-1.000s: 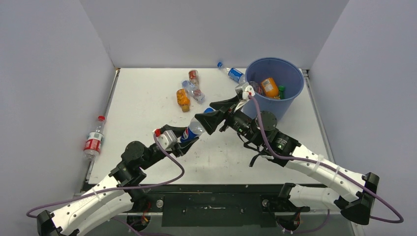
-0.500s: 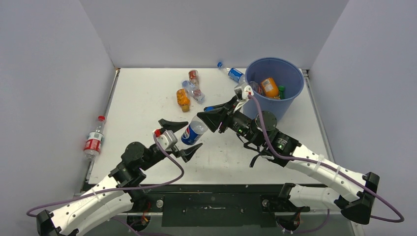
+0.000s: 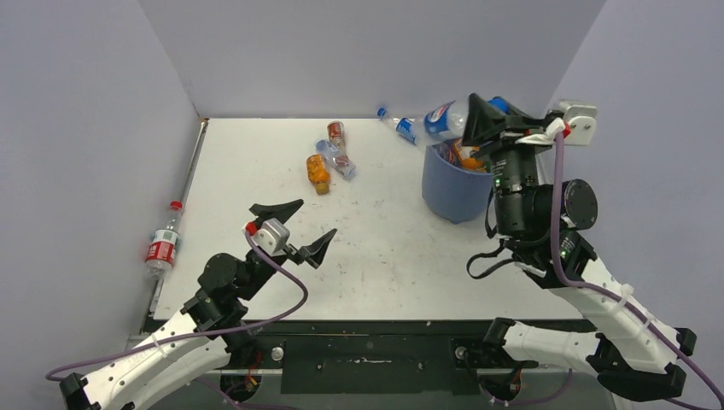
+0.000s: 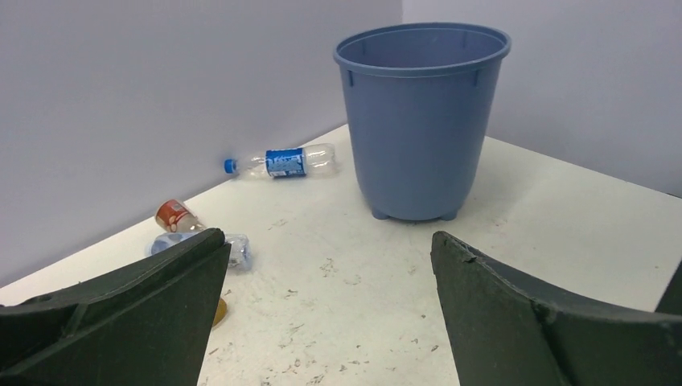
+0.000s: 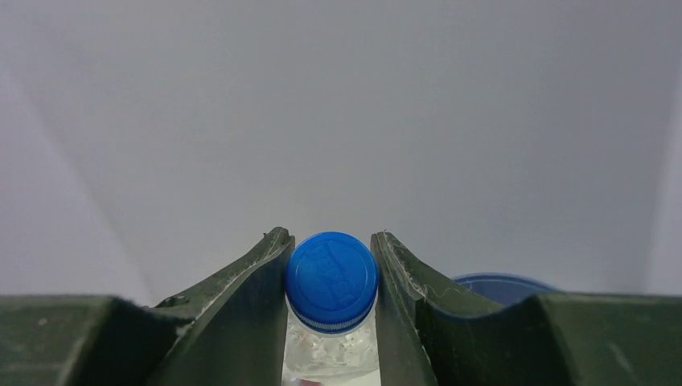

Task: Put the plastic bottles in the bin
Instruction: Place the plastic bottle in the trash bin.

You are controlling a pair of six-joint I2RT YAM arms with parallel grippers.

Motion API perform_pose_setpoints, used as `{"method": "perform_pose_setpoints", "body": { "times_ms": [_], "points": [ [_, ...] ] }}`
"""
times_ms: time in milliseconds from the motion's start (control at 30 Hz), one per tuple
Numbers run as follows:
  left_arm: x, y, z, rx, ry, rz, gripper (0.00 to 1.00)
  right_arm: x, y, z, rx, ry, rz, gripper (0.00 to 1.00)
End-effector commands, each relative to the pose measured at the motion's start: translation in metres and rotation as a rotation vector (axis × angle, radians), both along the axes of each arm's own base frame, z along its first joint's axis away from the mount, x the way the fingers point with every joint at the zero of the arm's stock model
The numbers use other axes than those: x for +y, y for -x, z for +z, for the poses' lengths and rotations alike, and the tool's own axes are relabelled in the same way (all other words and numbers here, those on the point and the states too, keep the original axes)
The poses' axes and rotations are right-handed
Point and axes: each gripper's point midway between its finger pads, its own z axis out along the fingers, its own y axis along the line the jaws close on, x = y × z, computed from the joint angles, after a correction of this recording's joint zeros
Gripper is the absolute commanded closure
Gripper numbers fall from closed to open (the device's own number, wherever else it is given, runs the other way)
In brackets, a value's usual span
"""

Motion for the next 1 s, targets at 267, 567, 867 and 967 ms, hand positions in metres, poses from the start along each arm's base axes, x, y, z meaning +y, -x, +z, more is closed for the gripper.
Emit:
{"method": "perform_pose_setpoints", "body": {
  "times_ms": [267, 567, 867, 967],
  "points": [
    [0.008, -0.022, -0.007, 0.070, -0.036, 0.133, 0.04, -0.146, -0.139, -0.044, 0.106, -0.054, -0.583, 0.95],
    [0.006, -0.023, -0.013, 0.086, -0.072, 0.140, 0.04, -0.170, -0.208, -0.146, 0.212, -0.005, -0.567, 0.95],
    [0.005, -0.023, -0.015, 0.091, -0.085, 0.139, 0.04, -0.159, -0.228, -0.215, 0.388, -0.099, -0.426, 0.95],
    [0.004, -0.024, -0.017, 0.096, -0.088, 0.138, 0.04, -0.155, -0.222, -0.213, 0.390, -0.154, -0.393, 0.95]
  ]
}}
